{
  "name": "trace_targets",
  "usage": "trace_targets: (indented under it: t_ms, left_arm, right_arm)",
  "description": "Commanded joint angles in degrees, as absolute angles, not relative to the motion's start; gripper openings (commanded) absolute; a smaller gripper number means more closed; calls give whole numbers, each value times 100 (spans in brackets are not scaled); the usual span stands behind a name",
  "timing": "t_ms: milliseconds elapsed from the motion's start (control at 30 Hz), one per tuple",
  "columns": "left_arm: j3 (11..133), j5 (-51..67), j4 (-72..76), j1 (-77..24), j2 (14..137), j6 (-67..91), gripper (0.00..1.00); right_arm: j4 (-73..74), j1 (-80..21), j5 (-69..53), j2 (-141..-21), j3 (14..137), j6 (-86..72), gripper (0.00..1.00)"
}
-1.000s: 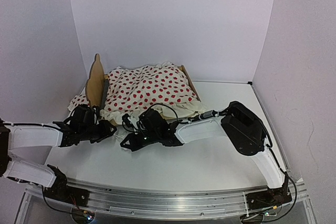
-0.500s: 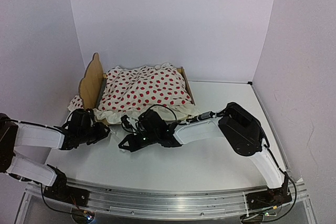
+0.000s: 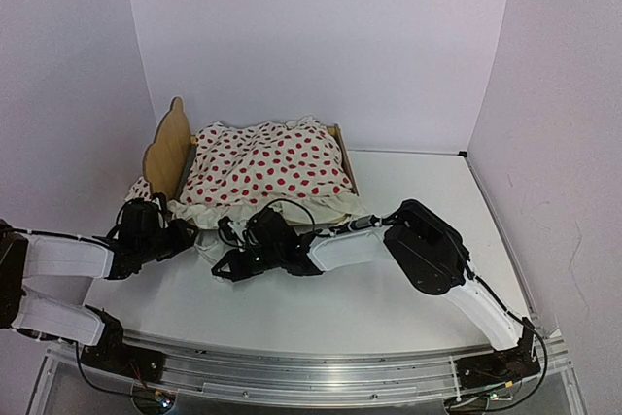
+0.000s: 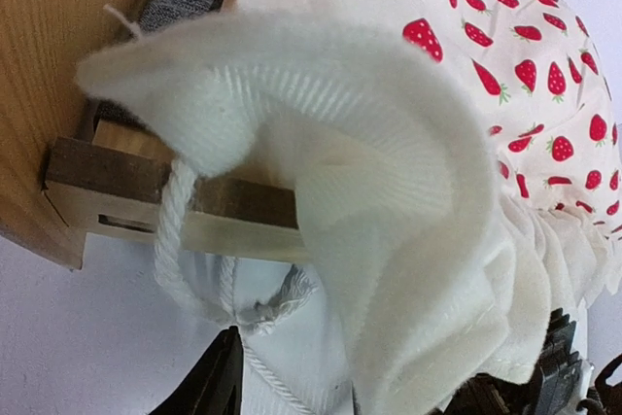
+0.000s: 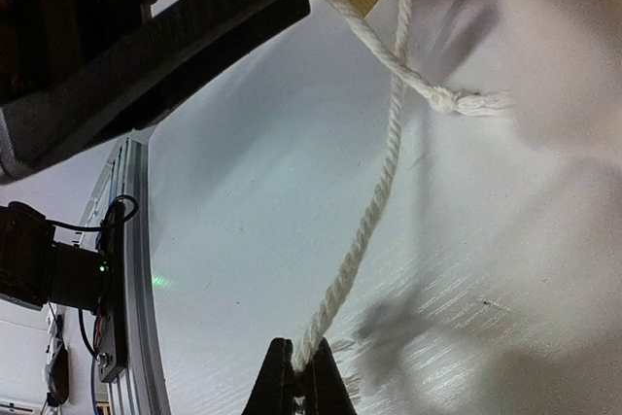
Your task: Set up the pet bed
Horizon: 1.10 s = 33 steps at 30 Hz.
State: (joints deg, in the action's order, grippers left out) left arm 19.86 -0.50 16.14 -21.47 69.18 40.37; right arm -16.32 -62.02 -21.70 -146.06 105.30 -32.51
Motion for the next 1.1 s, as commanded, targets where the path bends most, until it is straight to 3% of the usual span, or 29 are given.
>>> trace_targets:
  t_ms: [0,133,267,500,767,900,1067]
  left_arm:
    - [2003,-193,1927,-1842,7164,3993,38]
    - [2087,-88,1535,-1830,7299,4155,33]
    - [2109,-18,926,-1834,7313,4491,34]
    - [1832,-379,2696,-1815,7497,3494,34]
    - [1624,-385,3054,-1812,7538,3407,34]
    - [1624,-458,3154,-1806,7606,3398,24]
    - [1582,-494,3247,-1802,7624,3422,0]
  right_arm:
    - [-1860,-6233,-2289,-14651,10678,-3418,0]
    - [-1901,-6251,-2268,-14587,10563,-3442,0]
    - [-1990,-6268,-2287,-14595,10545,-3461,0]
    - [-2126,-6285,-2329,-14614,10540,-3525,0]
    - [-2136,-6296,-2305,-14641,10553,-3561,0]
    - [-2136,-6294,-2321,-14656,10560,-3580,0]
    - [-2136,-6299,-2313,-14614,10488,-3592,0]
